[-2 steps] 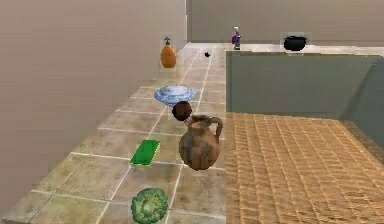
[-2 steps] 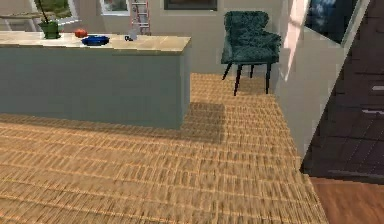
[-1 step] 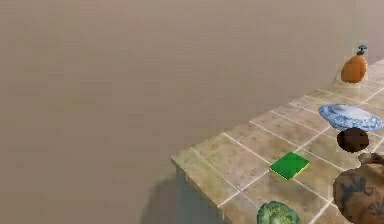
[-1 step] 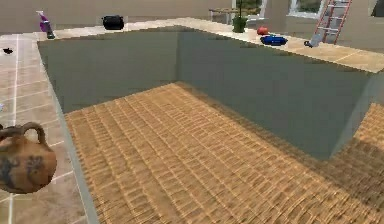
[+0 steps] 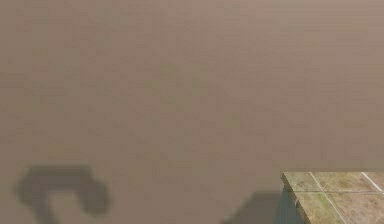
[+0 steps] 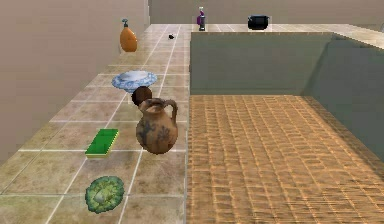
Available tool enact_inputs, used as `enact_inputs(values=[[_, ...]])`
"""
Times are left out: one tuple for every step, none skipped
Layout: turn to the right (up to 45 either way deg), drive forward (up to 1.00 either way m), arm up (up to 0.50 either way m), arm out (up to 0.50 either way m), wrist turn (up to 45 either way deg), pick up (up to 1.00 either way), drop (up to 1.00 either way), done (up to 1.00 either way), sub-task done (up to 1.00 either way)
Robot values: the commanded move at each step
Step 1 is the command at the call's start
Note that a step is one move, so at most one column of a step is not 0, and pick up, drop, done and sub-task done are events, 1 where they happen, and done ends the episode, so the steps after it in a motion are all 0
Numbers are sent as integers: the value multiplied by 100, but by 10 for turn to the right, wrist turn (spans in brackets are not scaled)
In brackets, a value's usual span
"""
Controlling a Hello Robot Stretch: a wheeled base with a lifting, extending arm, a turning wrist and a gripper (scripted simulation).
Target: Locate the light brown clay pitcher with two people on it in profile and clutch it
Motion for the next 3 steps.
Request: enact_inputs(values=[[0,0,50,0,0,0,0,0,0],[0,0,38,0,0,0,0,0,0],[0,0,0,22,0,0,0,0,0]])
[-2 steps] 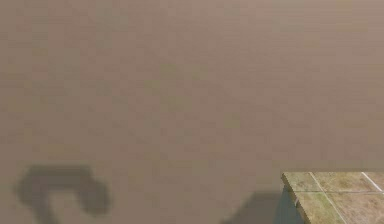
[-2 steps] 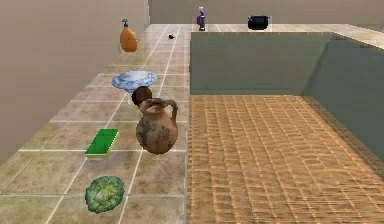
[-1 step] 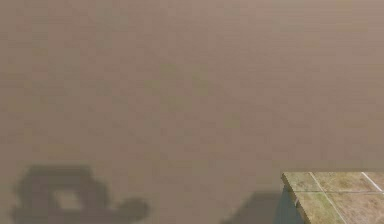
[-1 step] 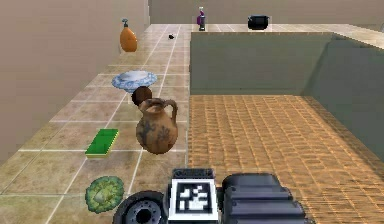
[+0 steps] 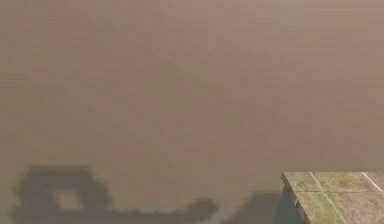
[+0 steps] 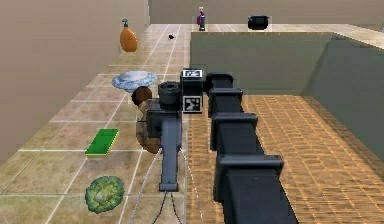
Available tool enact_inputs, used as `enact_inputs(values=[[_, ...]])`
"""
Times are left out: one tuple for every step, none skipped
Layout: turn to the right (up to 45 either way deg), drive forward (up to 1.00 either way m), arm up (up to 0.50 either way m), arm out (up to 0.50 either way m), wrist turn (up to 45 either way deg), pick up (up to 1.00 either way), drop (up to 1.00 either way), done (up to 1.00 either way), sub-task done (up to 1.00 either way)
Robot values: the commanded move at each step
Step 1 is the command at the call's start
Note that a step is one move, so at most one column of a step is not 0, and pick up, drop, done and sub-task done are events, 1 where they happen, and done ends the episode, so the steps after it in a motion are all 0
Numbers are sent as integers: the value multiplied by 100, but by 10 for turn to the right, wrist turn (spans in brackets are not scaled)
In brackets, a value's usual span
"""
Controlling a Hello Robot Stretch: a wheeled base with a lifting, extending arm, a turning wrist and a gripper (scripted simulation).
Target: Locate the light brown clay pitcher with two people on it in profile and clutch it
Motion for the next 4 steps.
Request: enact_inputs(values=[[0,0,0,2,0,0,0,0,0],[0,0,0,0,450,0,0,0,0],[0,0,0,0,450,0,0,0,0],[0,0,0,0,450,0,0,0,0]])
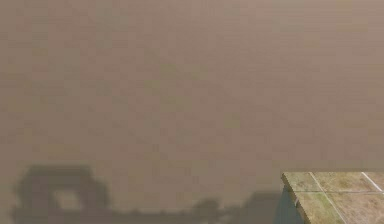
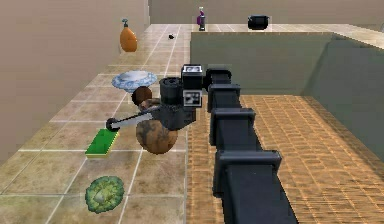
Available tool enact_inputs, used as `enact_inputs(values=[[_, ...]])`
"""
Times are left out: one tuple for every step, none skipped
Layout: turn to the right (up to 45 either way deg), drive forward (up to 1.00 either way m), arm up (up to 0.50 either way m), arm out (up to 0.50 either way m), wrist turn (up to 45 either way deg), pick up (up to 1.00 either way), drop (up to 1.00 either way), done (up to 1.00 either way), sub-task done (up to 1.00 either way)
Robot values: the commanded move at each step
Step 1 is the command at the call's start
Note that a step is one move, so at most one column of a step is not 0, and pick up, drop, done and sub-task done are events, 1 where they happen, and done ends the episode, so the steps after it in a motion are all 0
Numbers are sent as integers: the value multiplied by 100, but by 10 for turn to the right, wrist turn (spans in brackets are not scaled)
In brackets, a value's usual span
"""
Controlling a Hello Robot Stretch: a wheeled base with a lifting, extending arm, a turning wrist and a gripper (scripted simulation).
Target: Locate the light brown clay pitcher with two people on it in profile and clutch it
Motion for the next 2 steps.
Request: enact_inputs(values=[[0,0,0,0,210,0,0,0,0],[0,0,0,0,0,100,0,0,0]])
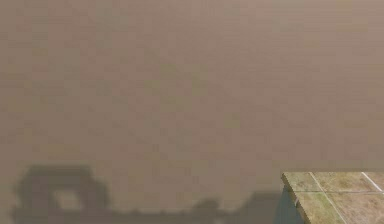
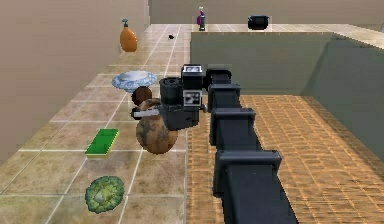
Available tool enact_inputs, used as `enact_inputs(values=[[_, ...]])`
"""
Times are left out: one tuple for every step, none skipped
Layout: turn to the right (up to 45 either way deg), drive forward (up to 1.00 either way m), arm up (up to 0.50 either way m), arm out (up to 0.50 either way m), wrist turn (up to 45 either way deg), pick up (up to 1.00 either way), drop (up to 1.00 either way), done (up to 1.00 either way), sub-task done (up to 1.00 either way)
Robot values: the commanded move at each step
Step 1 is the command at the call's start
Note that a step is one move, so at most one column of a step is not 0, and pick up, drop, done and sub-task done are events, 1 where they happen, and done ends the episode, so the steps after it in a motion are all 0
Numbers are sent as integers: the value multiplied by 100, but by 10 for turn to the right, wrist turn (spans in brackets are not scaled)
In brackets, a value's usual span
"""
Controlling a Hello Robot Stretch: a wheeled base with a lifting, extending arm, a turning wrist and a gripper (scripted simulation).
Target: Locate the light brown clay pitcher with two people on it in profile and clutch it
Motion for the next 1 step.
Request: enact_inputs(values=[[0,0,0,0,0,0,0,100,0]])
